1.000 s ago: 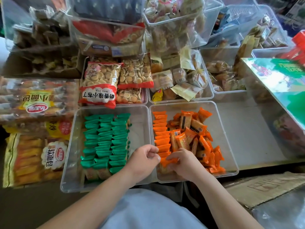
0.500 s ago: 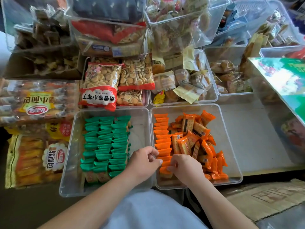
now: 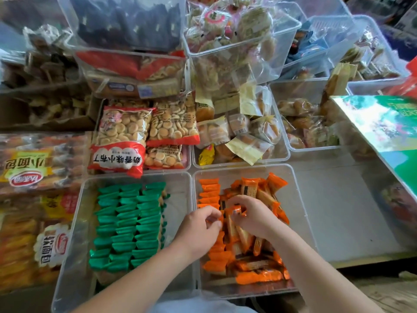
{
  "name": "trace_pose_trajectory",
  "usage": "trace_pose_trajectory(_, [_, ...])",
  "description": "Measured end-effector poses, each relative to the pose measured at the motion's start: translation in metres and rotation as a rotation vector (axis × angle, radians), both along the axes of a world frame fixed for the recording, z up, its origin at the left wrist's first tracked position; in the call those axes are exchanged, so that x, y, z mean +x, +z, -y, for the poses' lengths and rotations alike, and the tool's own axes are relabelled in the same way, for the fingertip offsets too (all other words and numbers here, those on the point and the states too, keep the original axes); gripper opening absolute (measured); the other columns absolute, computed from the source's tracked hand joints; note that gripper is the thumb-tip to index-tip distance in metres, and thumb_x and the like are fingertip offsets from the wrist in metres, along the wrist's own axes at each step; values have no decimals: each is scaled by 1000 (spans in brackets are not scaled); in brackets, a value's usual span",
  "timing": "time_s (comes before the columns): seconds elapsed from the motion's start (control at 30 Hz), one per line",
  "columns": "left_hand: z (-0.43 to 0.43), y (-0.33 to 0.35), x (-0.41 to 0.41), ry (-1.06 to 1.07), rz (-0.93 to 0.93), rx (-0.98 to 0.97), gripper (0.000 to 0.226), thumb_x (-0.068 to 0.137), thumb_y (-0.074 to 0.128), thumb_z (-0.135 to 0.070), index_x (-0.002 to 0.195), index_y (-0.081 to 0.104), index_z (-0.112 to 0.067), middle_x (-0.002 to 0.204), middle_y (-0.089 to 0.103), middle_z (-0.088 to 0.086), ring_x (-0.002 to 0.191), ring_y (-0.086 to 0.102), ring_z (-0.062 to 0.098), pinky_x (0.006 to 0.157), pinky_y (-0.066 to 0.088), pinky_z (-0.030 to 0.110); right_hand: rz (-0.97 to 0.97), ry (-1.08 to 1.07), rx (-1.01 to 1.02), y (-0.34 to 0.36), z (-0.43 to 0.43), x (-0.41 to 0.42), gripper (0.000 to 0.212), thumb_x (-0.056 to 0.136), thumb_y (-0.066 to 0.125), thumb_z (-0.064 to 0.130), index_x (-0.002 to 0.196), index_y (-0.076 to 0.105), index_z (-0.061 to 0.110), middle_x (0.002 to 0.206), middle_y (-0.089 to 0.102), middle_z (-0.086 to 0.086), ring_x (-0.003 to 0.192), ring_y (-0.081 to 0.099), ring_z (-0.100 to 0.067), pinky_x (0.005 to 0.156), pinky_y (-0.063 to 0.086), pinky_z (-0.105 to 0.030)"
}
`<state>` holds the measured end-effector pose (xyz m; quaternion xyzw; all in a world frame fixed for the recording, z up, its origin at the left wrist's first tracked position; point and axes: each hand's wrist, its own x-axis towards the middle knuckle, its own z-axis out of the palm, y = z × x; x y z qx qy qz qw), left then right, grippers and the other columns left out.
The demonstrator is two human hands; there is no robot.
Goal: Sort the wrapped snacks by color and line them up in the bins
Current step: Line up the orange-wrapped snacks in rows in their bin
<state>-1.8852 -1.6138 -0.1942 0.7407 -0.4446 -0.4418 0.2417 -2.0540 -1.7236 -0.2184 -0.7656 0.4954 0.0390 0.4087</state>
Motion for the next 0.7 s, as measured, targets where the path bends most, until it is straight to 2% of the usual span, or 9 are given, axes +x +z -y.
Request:
trace_pose_trajectory(0.1, [4,-5,3,64,-80,27,18,99,65,-21,107,67,-38,95,71,-12,87,70,7,83,63,31,-216,231,47,-14,16,10,68,90,63,24,155,44,33,153,51,2,143,45,-22,112,46,-35])
trace_pose_trajectory(0.17, [4,-8,4,59,-95,50,20,99,65,-20,107,66,-38,95,71,-10,87,71,8,82,64,33,-302,350,-25,-19,20,14,71,90,64,28,157,41,30,151,52,1,142,43,-24,110,48,-37])
trace_pose_trajectory(0.2, [3,-8,4,48,-87,56,19,99,65,-21,108,67,-38,95,71,-10,87,71,7,82,64,32,-322,389,-73,-18,20,15,69,90,66,28,155,44,29,147,55,2,138,44,-25,106,50,-36])
trace_pose_trajectory(0.27, [3,-7,5,27,-59,59,18,100,64,-23,112,68,-36,95,70,-12,87,69,6,82,62,26,-335,430,-149,-13,15,12,60,90,67,29,148,53,33,135,59,5,125,53,-24,87,53,-34])
trace_pose_trajectory(0.33, [6,-4,3,-13,-7,56,18,101,63,-26,115,69,-34,97,68,-16,88,66,2,79,55,15,-339,425,-211,-6,11,-1,46,93,65,31,138,58,35,119,55,7,111,59,-23,69,49,-31])
trace_pose_trajectory(0.43, [17,-1,-11,-75,30,-5,16,100,63,-27,114,69,-33,105,65,-19,98,62,0,84,49,13,-282,244,-296,8,11,-35,35,98,62,39,133,60,32,115,52,8,106,61,-22,72,55,-35])
trace_pose_trajectory(0.53, [35,-6,-41,-103,7,-53,33,101,63,-28,134,62,-27,134,58,-12,123,55,5,109,45,24,-216,-35,-390,22,11,-64,35,98,66,35,132,64,29,120,60,4,104,67,-27,73,57,-39])
trace_pose_trajectory(0.6, [52,-14,-62,-99,-5,31,59,104,59,-34,158,39,-21,165,33,-3,152,31,15,126,24,29,-230,-220,-417,27,11,-73,36,99,65,37,133,61,28,122,62,1,107,67,-30,75,57,-41])
trace_pose_trajectory(0.7, [73,-31,-84,-43,18,223,83,106,49,-49,167,2,-18,174,-10,7,161,-8,26,130,0,40,-251,-392,-336,27,6,-76,42,102,58,41,142,54,28,134,60,3,118,63,-25,87,55,-40])
